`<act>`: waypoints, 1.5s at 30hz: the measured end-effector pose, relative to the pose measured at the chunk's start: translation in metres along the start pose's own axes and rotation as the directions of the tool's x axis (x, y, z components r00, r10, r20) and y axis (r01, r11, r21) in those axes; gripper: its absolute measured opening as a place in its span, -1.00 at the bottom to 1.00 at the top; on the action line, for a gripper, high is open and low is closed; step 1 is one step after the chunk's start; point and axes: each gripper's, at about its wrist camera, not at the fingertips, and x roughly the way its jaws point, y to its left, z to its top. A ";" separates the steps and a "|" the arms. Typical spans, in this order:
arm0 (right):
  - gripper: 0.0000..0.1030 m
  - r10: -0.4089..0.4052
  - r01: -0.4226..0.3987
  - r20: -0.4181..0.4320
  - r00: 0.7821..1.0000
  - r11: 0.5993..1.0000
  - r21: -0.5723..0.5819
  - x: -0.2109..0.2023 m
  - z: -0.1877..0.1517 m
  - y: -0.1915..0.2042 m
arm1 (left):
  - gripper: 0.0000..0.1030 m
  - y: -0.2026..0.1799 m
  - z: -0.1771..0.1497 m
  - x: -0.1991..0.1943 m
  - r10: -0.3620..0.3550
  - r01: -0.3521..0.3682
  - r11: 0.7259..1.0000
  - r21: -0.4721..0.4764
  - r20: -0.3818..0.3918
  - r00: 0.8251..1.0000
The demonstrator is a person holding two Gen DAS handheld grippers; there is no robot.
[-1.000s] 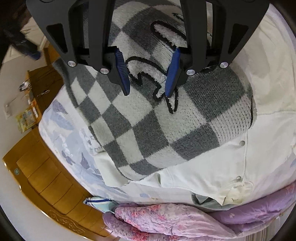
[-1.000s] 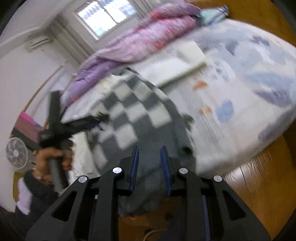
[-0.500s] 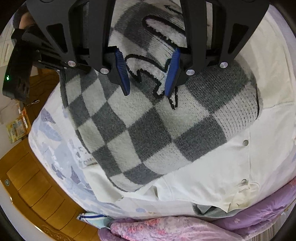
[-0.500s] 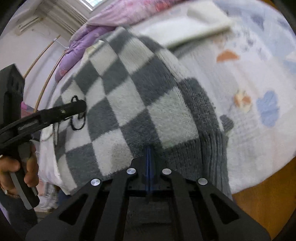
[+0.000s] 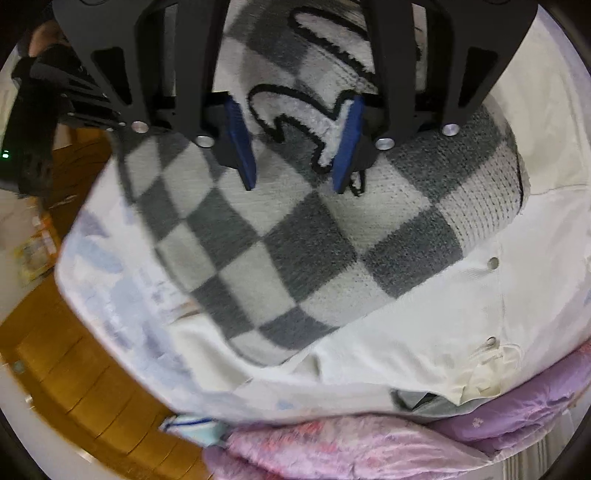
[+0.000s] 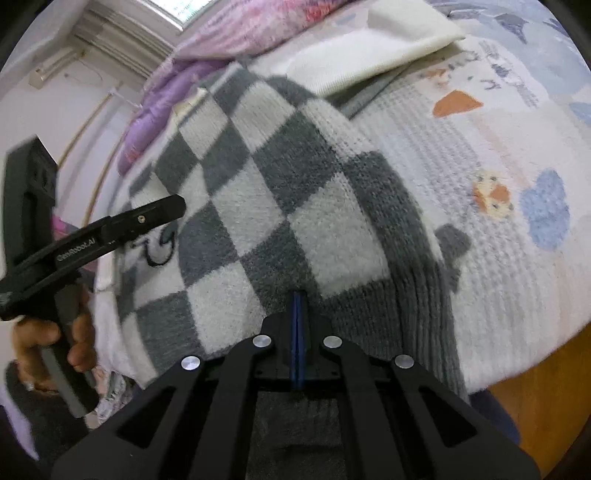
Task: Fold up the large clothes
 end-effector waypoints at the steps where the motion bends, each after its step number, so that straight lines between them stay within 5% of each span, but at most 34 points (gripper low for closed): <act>1: -0.93 0.009 -0.009 0.014 1.000 1.000 0.017 -0.008 -0.006 -0.001 | -0.05 -0.002 -0.004 -0.008 -0.006 0.006 1.000 0.014 0.025 1.000; 3: -0.87 0.020 -0.022 0.051 0.999 0.998 0.051 -0.026 -0.023 -0.008 | -0.03 -0.006 -0.011 -0.019 -0.005 0.003 1.000 0.029 0.060 0.998; 8: -0.13 0.080 -0.109 0.179 0.981 0.981 0.158 -0.063 -0.060 -0.028 | 0.30 -0.011 -0.042 -0.061 0.027 -0.025 1.000 -0.017 0.164 0.986; 11: 0.11 0.088 -0.138 0.226 0.970 0.967 0.214 -0.073 -0.074 -0.036 | 0.36 -0.006 -0.069 -0.080 0.034 -0.014 0.995 -0.098 0.207 0.978; 20: 0.28 0.166 -0.234 0.188 0.968 0.867 0.440 -0.045 -0.095 -0.070 | 0.45 0.012 -0.131 -0.067 0.023 0.016 0.960 -0.278 0.139 0.990; 26: 0.54 0.140 -0.206 0.158 0.977 0.799 0.565 -0.022 -0.111 -0.093 | 0.63 0.010 -0.141 -0.053 0.000 0.041 0.946 -0.322 0.129 0.992; 28: 0.55 0.138 -0.199 0.149 0.979 0.799 0.567 -0.019 -0.111 -0.097 | 0.68 0.010 -0.143 -0.047 -0.011 0.050 0.941 -0.335 0.116 0.993; 39: 0.61 0.023 -0.068 0.156 0.988 0.955 0.289 -0.040 -0.069 -0.087 | 0.82 0.019 -0.149 -0.031 -0.082 0.121 0.902 -0.415 0.111 0.990; 45: 0.76 0.155 -0.177 0.089 0.984 0.913 0.366 -0.011 -0.058 -0.124 | 0.89 0.028 -0.155 -0.023 -0.119 0.149 0.887 -0.436 0.097 0.988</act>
